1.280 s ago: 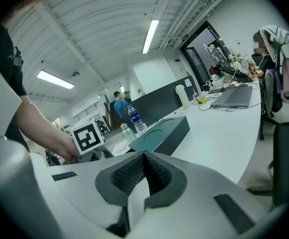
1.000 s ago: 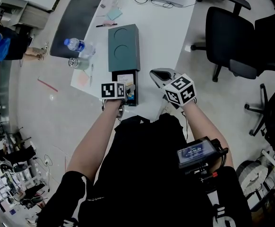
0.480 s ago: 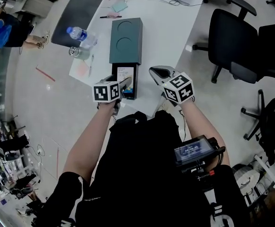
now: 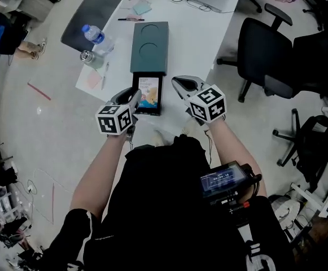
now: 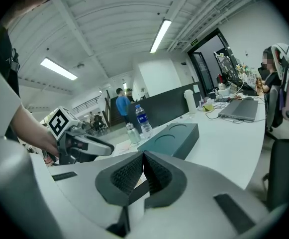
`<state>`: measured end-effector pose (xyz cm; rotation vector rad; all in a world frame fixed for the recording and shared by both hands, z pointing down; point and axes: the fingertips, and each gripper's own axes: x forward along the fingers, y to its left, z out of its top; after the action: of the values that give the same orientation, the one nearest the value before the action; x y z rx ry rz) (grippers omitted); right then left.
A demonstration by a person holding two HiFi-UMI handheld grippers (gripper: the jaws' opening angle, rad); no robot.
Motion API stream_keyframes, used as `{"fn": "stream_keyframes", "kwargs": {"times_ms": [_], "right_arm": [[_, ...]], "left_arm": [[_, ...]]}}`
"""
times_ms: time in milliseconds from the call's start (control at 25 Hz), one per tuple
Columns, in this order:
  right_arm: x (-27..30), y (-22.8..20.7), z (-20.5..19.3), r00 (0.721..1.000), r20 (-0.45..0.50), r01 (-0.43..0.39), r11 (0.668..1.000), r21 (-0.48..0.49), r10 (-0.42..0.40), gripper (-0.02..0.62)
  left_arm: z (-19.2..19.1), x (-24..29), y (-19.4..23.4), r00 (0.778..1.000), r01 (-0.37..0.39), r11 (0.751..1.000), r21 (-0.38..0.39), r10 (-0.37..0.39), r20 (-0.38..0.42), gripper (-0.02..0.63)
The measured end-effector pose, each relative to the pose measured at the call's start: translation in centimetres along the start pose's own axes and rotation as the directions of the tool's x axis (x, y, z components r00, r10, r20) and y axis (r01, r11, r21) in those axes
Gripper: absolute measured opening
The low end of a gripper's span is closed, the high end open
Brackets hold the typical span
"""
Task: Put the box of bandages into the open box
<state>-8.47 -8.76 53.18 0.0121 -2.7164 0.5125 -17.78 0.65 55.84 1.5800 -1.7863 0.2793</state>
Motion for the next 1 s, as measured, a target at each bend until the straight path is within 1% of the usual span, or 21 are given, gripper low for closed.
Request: {"fn": "stream_keyframes", "kwargs": {"times_ms": [80, 240, 440, 600, 800, 1000], "right_arm": [[-0.2, 0.9, 0.6, 1.0, 0.023, 0.018, 1.0, -0.005, -0.018, 0.025], [-1.1, 2.9, 1.7, 0.996, 0.082, 0.032, 0.999, -0.013, -0.031, 0.025], [-2.8, 5.2, 2.0, 0.99, 0.134, 0.054, 0.998, -0.046, -0.047, 0.024], [-3.7, 6.8, 1.4, 0.987, 0.141, 0.081, 0.994, -0.071, -0.071, 0.023], [-4.8, 8.3, 0.1, 0.982, 0.147, 0.13, 0.99, -0.063, -0.119, 0.023], [-5.5, 9.8, -1.4, 0.975, 0.15, 0.17, 0.985, -0.038, -0.163, 0.023]], "left_arm": [[0.1, -1.5, 0.5, 0.999, 0.018, 1.0, -0.01, -0.018, 0.033, 0.074], [-0.1, -4.1, 1.3, 0.994, 0.052, 0.998, -0.035, -0.048, 0.1, 0.02], [-0.3, -7.4, 2.4, 0.981, 0.067, 0.998, -0.023, -0.061, 0.186, 0.008], [-0.8, -9.8, 3.4, 0.966, 0.084, 0.996, 0.003, -0.082, 0.244, 0.008], [-2.2, -12.3, 4.9, 0.954, 0.103, 0.995, 0.0, -0.099, 0.282, 0.008], [-3.9, -13.9, 5.5, 0.955, 0.125, 0.992, 0.008, -0.123, 0.27, 0.008]]}}
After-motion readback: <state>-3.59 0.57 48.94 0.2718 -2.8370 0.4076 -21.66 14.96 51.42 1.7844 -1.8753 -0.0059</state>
